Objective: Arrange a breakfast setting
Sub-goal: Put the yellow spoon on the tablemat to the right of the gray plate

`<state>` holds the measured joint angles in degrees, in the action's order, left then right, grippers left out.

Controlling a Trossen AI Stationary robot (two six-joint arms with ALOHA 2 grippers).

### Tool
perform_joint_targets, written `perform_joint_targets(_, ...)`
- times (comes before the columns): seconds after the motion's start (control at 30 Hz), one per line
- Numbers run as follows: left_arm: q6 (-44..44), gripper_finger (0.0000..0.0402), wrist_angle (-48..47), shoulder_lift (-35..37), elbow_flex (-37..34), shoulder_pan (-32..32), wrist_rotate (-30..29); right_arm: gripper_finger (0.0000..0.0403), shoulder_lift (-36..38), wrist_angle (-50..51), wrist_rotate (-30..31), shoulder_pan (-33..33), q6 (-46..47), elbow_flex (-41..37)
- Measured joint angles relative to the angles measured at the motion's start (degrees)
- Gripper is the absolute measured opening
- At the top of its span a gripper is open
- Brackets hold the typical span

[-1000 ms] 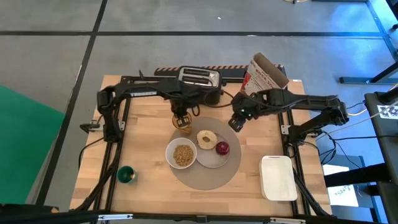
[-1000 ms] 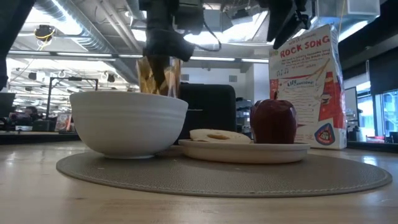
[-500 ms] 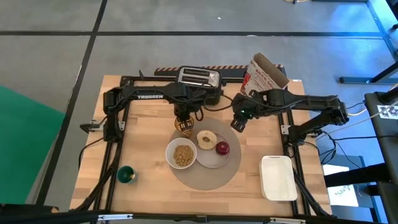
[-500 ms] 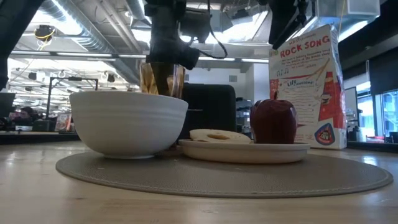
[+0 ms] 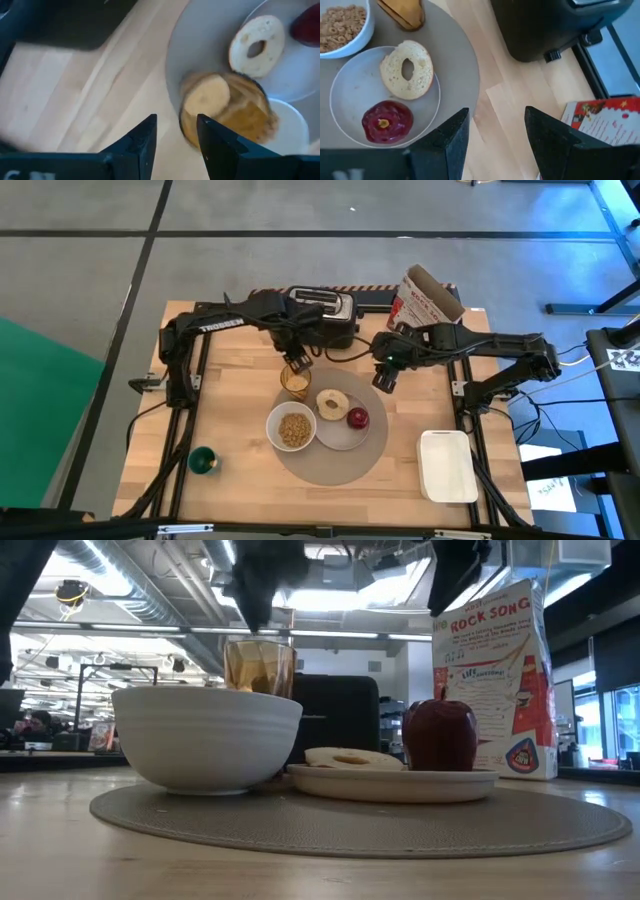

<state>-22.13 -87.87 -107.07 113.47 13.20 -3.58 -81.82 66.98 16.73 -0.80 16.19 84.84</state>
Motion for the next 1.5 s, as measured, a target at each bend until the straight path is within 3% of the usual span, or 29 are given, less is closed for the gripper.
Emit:
perform_joint_targets(0.23, -17.5, 0.0133, -2.2, 8.8, 3.1, -8.6, -1.2, 0.0182, 0.0, -5.4, -1.8, 0.0, -5.2, -0.2)
perform_joint_targets(0.4, -34.3, 0.0133, -1.9, 15.7, -1.5, -18.5, -1.6, 0.0182, 0.0, -12.6, -5.7, 0.0, -7.8, -0.2)
perform_joint_targets(0.57, -43.8, 0.0133, -2.2, 19.8, -10.2, -27.2, 5.1, 0.0182, 0.0, -18.0, -8.3, 0.0, -7.7, -0.2)
perform_joint_targets(0.7, -44.7, 0.0133, -2.2, 21.4, -18.5, -31.7, 11.5, 0.0182, 0.0, -20.2, -8.3, 0.0, -4.4, -0.2)
perform_joint_targets(0.97, -40.4, 0.0133, 2.0, 24.9, -33.9, -34.8, 24.6, 0.0182, -0.7, -20.9, -7.5, 0.1, 8.8, -0.2)
perform_joint_targets(1.13, -33.1, 0.0140, 10.7, 29.2, -40.3, -36.9, 23.5, 0.0182, -1.8, -20.2, -4.8, 3.3, 14.5, -0.2)
perform_joint_targets(1.3, -25.6, 0.0145, 11.3, 36.3, -43.0, -37.0, 17.8, 0.0182, -3.6, -20.7, -2.6, 7.0, 19.3, -0.2)
perform_joint_targets(1.5, -34.2, 0.0145, 18.7, 47.4, -51.6, -36.9, 16.0, 0.0182, -6.1, -21.5, -0.2, 9.9, 26.0, -0.2)
